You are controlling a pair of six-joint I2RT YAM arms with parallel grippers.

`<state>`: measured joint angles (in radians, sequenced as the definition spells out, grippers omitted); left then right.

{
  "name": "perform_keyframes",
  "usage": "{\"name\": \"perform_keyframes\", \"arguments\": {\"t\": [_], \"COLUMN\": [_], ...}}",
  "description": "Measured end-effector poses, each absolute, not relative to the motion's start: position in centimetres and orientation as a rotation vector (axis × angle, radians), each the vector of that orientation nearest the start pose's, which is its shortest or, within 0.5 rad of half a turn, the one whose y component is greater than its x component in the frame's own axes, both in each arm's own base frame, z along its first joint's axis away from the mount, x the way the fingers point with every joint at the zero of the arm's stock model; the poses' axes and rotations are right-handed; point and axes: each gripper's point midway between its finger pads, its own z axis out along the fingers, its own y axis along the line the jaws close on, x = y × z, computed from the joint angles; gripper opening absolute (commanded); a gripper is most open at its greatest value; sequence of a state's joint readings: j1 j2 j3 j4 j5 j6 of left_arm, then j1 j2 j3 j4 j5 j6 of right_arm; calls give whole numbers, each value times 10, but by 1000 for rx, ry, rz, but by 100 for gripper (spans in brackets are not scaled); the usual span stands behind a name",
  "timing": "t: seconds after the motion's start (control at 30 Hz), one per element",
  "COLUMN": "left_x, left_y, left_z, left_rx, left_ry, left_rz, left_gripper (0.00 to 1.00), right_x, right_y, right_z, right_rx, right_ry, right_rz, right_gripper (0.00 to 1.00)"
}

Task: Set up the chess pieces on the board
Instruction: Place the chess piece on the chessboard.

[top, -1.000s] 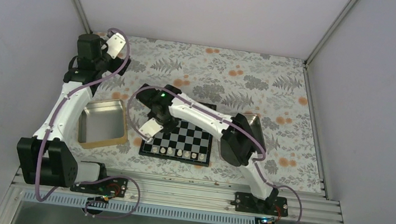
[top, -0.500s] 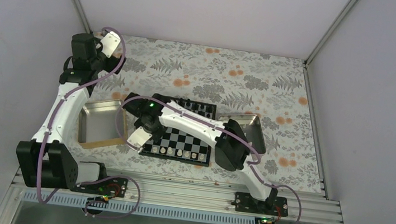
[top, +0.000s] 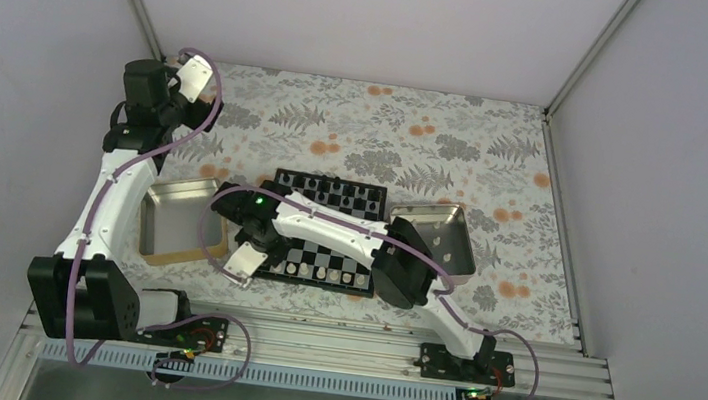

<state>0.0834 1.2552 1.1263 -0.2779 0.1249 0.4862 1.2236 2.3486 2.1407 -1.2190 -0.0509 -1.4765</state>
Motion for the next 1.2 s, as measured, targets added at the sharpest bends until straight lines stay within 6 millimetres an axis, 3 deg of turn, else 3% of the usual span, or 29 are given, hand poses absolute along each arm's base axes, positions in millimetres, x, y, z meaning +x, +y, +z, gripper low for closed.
{"name": "perform_keyframes", "arguments": {"t": [1.2], "left_x": [413], "left_y": [10], "left_z": [293], "left_rx": [488], "left_ry": [1924], "left_rz": [228], "left_gripper": [100], "right_x": [165], "right_y": [469], "right_z": [67], "right_rx": [-2892], "right_ry": [696], "right_rz": [59], "right_gripper": [26]}}
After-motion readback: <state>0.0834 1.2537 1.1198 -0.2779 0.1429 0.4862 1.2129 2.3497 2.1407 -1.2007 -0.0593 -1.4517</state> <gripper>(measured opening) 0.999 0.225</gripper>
